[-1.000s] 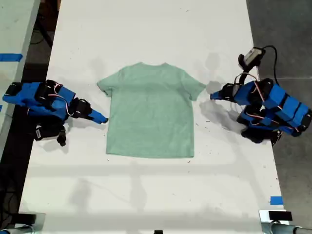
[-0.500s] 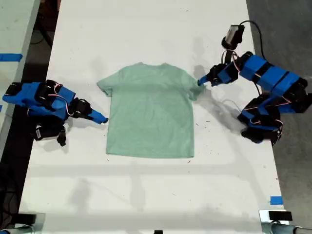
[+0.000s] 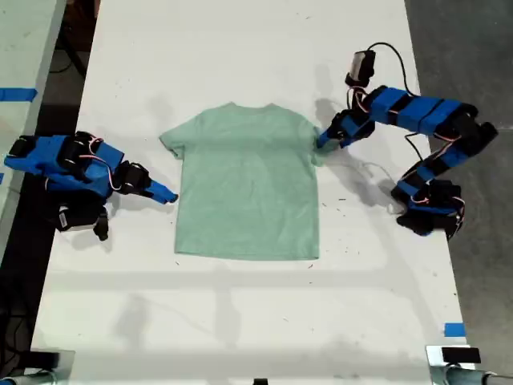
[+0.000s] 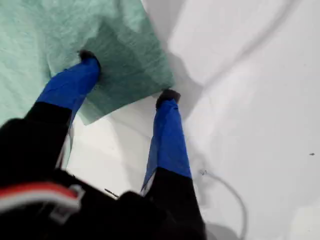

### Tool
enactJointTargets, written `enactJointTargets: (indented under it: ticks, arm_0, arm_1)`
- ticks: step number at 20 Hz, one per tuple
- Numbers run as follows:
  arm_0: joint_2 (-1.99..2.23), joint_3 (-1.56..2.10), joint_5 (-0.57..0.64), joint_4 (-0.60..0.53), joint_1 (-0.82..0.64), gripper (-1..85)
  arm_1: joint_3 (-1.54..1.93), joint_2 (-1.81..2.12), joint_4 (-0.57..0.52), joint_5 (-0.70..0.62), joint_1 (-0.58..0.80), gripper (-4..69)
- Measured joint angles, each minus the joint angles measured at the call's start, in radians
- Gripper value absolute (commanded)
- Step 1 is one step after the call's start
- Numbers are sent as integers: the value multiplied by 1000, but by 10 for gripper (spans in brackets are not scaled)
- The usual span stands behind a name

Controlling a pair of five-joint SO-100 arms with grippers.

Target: Fold t shirt

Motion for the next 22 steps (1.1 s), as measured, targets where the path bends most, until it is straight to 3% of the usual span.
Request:
enactJointTargets:
  ticks: [1,2,3,7,11,15,20,21,22]
  arm_0:
    - [0,0,0,0,0,116]
    - [0,0,0,0,0,116]
    - [0,0,0,0,0,116]
    - [0,0,0,0,0,116]
    - [0,0,0,0,0,116]
    - [0,0,0,0,0,116]
    - [0,0,0,0,0,116]
    - [0,0,0,0,0,116]
    - [0,0,0,0,0,116]
  arm_1:
    - [0,-26,-8,0,6,171]
    - [0,-43,-15,2,11,31]
    - [-2,-51,-20,9,15,8]
    - [-3,-52,-29,32,32,8]
    - [-147,0,89,32,23,8]
    - [-379,3,138,25,-164,8]
    - [-549,-167,63,14,-353,8]
    - [-583,-221,48,12,-379,24]
    - [-617,-278,37,8,-407,154]
